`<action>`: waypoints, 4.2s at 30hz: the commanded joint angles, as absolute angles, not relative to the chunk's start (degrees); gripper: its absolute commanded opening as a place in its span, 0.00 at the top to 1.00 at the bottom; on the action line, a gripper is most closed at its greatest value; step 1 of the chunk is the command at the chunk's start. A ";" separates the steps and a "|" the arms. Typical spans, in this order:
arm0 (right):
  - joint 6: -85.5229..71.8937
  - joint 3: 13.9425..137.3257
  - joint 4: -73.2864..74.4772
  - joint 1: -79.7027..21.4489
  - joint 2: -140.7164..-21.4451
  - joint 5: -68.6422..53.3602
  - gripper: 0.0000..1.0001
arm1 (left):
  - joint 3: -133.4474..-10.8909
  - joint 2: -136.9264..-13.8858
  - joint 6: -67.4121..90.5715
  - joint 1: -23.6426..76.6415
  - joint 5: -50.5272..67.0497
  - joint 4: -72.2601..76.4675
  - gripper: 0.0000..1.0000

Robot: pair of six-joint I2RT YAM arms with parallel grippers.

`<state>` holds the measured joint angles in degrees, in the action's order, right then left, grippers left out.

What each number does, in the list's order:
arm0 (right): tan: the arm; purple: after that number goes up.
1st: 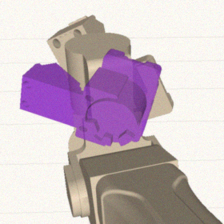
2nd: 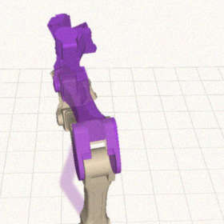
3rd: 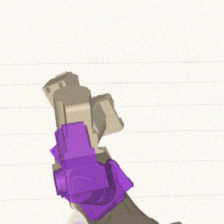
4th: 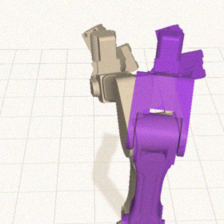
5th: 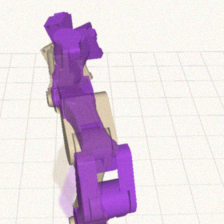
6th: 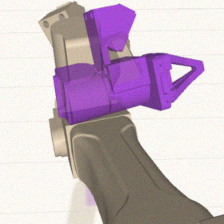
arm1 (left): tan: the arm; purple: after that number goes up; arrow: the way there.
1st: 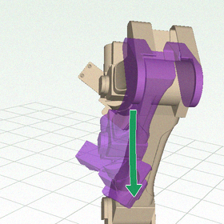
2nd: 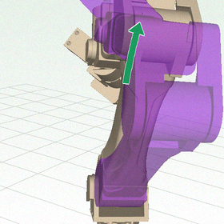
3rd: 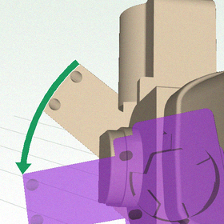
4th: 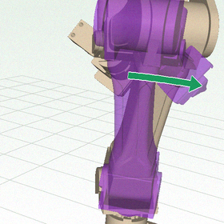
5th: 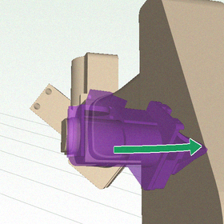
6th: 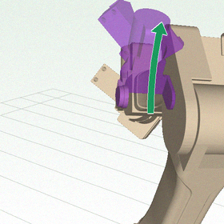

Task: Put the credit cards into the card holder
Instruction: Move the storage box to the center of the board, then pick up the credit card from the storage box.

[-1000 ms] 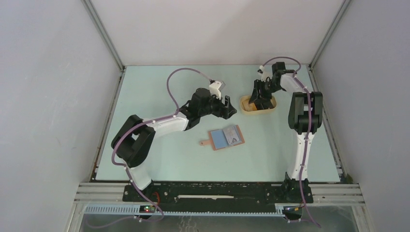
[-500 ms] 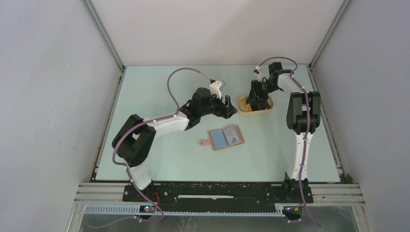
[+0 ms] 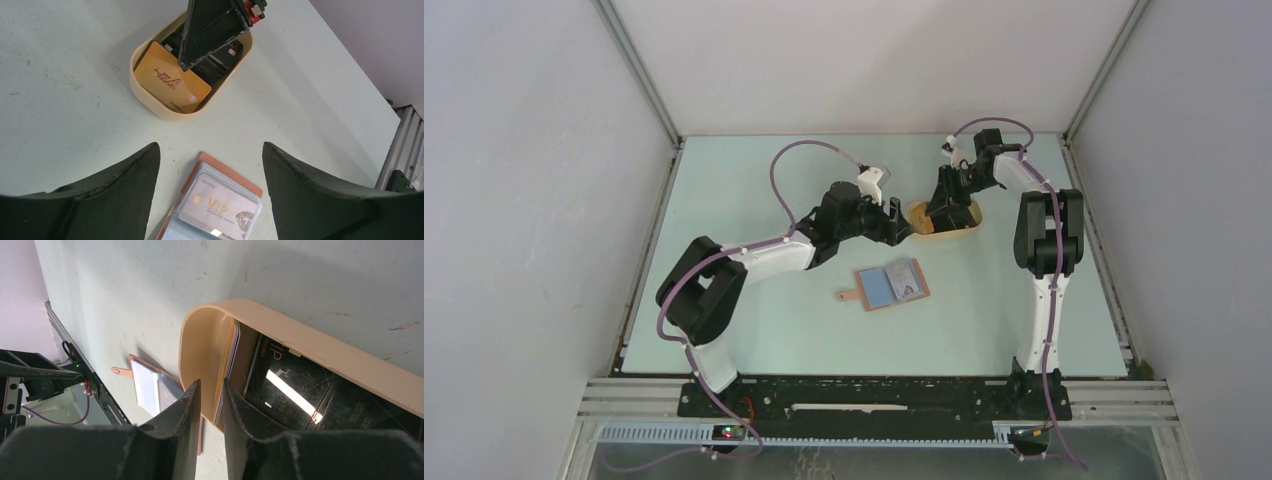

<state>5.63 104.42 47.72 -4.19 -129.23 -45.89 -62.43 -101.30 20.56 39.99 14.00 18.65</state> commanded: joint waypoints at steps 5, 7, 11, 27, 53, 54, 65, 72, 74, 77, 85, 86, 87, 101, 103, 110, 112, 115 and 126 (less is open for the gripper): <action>3.92 105.41 47.27 -5.59 -127.34 -48.27 0.68 | -66.09 -101.34 20.83 39.90 14.42 19.13 0.21; 3.87 105.43 47.20 -5.83 -127.45 -46.84 0.66 | -66.10 -101.42 20.83 39.89 14.47 19.08 0.21; 4.31 105.29 46.96 -6.83 -127.63 -43.09 0.65 | -66.10 -101.43 20.78 39.87 14.46 19.11 0.21; 3.58 102.11 41.70 -9.25 -123.88 -41.43 0.99 | -65.94 -101.28 20.82 39.87 13.94 19.21 0.21; 2.11 103.69 42.16 -9.21 -128.51 -36.72 0.52 | -68.57 -104.94 26.79 37.21 10.03 14.01 0.20; 2.11 103.83 42.33 -9.23 -128.96 -36.91 0.52 | -68.93 -105.28 26.88 37.06 9.86 13.42 0.20; 1.56 104.60 43.14 -10.11 -131.30 -40.38 0.51 | -76.78 -111.98 28.34 36.89 12.09 4.58 0.27; 0.35 104.51 43.00 -10.13 -131.48 -46.34 0.52 | -80.26 -114.98 28.65 36.79 13.95 1.12 0.45; 0.27 104.30 42.62 -10.03 -131.09 -48.60 0.52 | -80.31 -114.97 28.64 36.81 13.95 0.99 0.48; 0.27 103.83 41.82 -9.79 -130.01 -51.59 0.53 | -80.24 -114.86 28.61 36.83 13.90 1.03 0.50; -1.06 103.52 41.29 -9.73 -129.32 -51.95 0.55 | -80.26 -114.83 28.74 36.83 14.34 1.03 0.53; -1.06 103.46 41.36 -9.87 -129.55 -50.93 0.56 | -80.16 -114.76 28.67 36.77 14.34 1.17 0.54; -1.01 103.51 41.58 -10.11 -129.74 -48.96 0.58 | -80.02 -114.69 28.78 36.74 14.36 1.28 0.55; -0.41 103.26 41.58 -9.89 -127.72 -43.46 0.99 | -75.08 -110.93 29.64 35.49 15.25 7.60 0.59; -0.11 102.90 41.31 -8.65 -126.77 -46.22 1.00 | -72.41 -109.02 29.75 34.97 15.40 10.72 0.59; 3.33 102.57 41.81 -4.48 -125.16 -56.44 1.00 | -63.66 -103.64 30.84 33.52 18.96 24.09 0.47; 4.58 102.57 41.99 -3.52 -124.79 -59.54 1.00 | -62.77 -103.56 32.04 33.03 20.81 27.39 0.39; 5.85 102.53 42.17 -2.52 -124.72 -64.99 1.00 | -62.47 -105.31 36.46 32.08 25.53 33.63 0.30; 7.23 103.48 43.15 -1.54 -125.06 -72.99 1.00 | -68.89 -115.79 50.85 30.69 31.06 42.80 0.26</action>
<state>5.89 102.41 42.46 -1.67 -128.31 -67.92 -64.60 -112.88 44.75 31.09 28.71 38.74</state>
